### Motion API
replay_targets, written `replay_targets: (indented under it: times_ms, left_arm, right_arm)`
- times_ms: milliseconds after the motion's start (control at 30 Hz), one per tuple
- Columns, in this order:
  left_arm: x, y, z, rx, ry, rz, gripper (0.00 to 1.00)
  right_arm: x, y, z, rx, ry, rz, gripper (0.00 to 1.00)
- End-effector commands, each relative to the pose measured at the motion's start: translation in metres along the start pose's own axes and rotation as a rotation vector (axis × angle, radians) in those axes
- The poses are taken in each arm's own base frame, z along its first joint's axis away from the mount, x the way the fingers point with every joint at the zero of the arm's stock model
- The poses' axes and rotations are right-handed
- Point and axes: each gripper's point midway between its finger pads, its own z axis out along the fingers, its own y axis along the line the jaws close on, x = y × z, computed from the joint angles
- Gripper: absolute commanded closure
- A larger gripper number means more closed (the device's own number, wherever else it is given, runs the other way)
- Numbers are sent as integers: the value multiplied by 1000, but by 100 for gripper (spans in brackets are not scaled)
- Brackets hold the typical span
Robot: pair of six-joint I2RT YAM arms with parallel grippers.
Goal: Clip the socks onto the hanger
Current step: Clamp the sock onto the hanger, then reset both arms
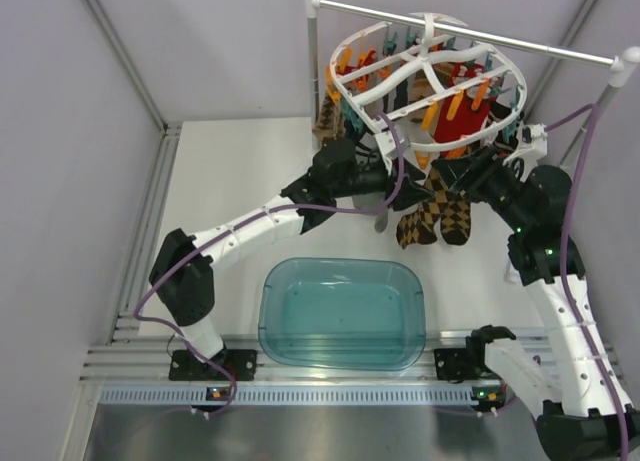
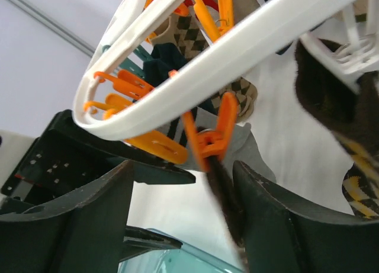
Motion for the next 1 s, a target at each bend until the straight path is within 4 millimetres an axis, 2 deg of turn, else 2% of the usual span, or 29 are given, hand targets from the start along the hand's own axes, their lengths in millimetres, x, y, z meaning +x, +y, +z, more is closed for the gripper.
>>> replay_targets:
  times_ms: [0, 33, 67, 133, 167, 267, 300, 333, 400, 433, 533, 567, 633, 733, 767, 833, 967]
  left_arm:
    - [-22, -4, -11, -22, -13, 8, 42]
    - [-16, -6, -15, -25, 3, 3, 40]
    - [-21, -9, -21, -32, -1, 11, 38]
    - [-8, -9, -30, -55, 46, -9, 34]
    - [-11, -11, -36, -71, 52, -9, 31]
    - [2, -12, -52, -102, 112, -23, 23]
    - [-6, -16, -60, -114, 103, -9, 19]
    - [2, -17, -67, -124, 135, -5, 16]
    - [-1, -18, -85, -164, 163, 23, 11]
    - [9, -20, -94, -179, 214, 12, 9]
    - [-1, -19, -118, -216, 249, 81, 2]
    - [-3, -19, -132, -235, 273, 77, 2]
    - [-3, -11, -147, -294, 297, 61, 2]
    - [-3, 4, -177, -398, 344, -2, 2]
    - [-1, 13, -193, -444, 365, -37, 2]
    - [-3, 19, -210, -481, 361, -91, 2]
    - [-2, 38, -257, -621, 359, -182, 2]
  right_arm:
    - [-24, 14, -11, -6, -60, -46, 33]
    - [-24, 12, -12, 2, -63, -58, 32]
    - [-22, 10, -15, 15, -58, -61, 30]
    - [-21, 4, -19, 43, -59, -80, 25]
    - [-17, 1, -22, 61, -47, -84, 24]
    - [-16, -2, -32, 80, -46, -119, 10]
    - [-12, -5, -35, 95, -34, -122, 0]
    - [-10, -6, -38, 102, -27, -141, 0]
    - [-6, -12, -49, 131, -24, -172, 0]
    - [-6, -13, -54, 142, -27, -187, 0]
    - [-3, -20, -68, 183, -20, -239, 0]
    - [-4, -21, -75, 195, -28, -271, 0]
    - [-1, -25, -83, 215, -18, -304, 0]
    - [2, -32, -98, 245, -6, -383, 0]
    - [3, -31, -102, 241, -4, -411, 0]
    - [6, -33, -108, 241, 19, -474, 0]
    - [23, -42, -116, 226, 98, -588, 0]
